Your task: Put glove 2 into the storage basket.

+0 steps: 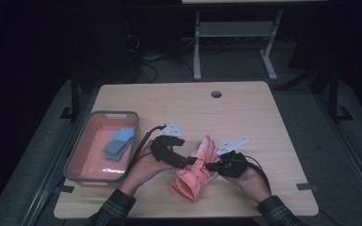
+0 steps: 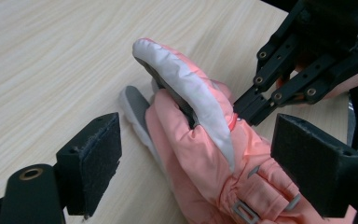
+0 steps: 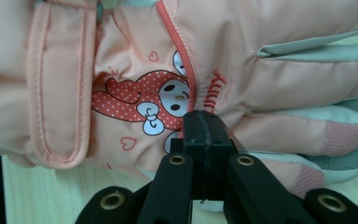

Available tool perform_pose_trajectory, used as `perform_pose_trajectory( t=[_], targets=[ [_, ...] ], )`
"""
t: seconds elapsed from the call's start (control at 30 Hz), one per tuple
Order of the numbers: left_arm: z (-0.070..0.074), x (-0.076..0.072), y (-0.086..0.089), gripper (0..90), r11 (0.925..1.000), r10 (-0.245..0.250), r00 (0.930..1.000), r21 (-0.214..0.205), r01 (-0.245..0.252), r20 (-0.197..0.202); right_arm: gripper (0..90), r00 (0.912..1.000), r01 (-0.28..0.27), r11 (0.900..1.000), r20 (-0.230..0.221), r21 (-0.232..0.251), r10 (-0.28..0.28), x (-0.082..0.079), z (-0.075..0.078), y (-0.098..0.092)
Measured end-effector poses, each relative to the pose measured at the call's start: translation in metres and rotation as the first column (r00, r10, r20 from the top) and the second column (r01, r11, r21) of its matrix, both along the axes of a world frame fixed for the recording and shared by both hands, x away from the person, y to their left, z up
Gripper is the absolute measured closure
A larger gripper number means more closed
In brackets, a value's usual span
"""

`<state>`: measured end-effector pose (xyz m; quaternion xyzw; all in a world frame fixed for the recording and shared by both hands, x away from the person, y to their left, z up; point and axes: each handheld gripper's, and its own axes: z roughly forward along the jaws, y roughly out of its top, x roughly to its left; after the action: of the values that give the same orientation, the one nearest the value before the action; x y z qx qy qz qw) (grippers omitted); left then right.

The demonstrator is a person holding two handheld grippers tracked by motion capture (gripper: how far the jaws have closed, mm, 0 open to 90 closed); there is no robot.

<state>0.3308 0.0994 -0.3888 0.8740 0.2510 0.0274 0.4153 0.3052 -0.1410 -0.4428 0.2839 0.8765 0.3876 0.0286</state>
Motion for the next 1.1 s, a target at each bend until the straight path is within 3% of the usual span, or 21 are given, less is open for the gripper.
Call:
perform_pose_trajectory(
  t=[0.37, 0.43, 0.53, 0.7, 0.8, 1.1],
  targets=[
    [-0.024, 0.013, -0.022, 13.4, 0.9989, -0.015, 0.9988, 0.043, 0.017, -0.046, 90.0, 0.9997, 0.003, 0.9984, 0.024, -0.056, -0.002, -0.003, -0.004, 0.008],
    [-0.031, 0.015, -0.024, 12.9, 0.9988, -0.016, 0.9965, 0.045, 0.020, -0.082, 90.0, 0.9995, -0.002, 0.9982, 0.032, -0.060, 0.004, -0.003, -0.005, 0.008],
    [-0.040, 0.019, -0.021, 12.7, 0.9998, -0.016, 0.9907, 0.009, 0.017, -0.135, 90.0, 0.9995, -0.003, 0.9981, 0.032, -0.061, 0.005, -0.003, -0.005, 0.008],
    [-0.056, 0.025, -0.018, 12.4, 0.9990, -0.038, 0.9736, -0.031, 0.032, -0.225, 90.0, 0.9992, -0.005, 0.9973, 0.038, -0.073, 0.008, -0.004, -0.006, 0.009],
    [-0.064, 0.026, -0.018, 12.3, 0.9980, -0.045, 0.9580, -0.055, 0.031, -0.283, 90.0, 0.9993, 0.000, 0.9966, 0.037, -0.082, 0.003, -0.004, -0.006, 0.011],
    [-0.074, 0.028, -0.019, 12.4, 0.9971, -0.053, 0.9314, -0.071, 0.029, -0.360, 90.0, 0.9990, -0.004, 0.9964, 0.043, -0.085, 0.008, -0.005, -0.008, 0.011]
  ],
)
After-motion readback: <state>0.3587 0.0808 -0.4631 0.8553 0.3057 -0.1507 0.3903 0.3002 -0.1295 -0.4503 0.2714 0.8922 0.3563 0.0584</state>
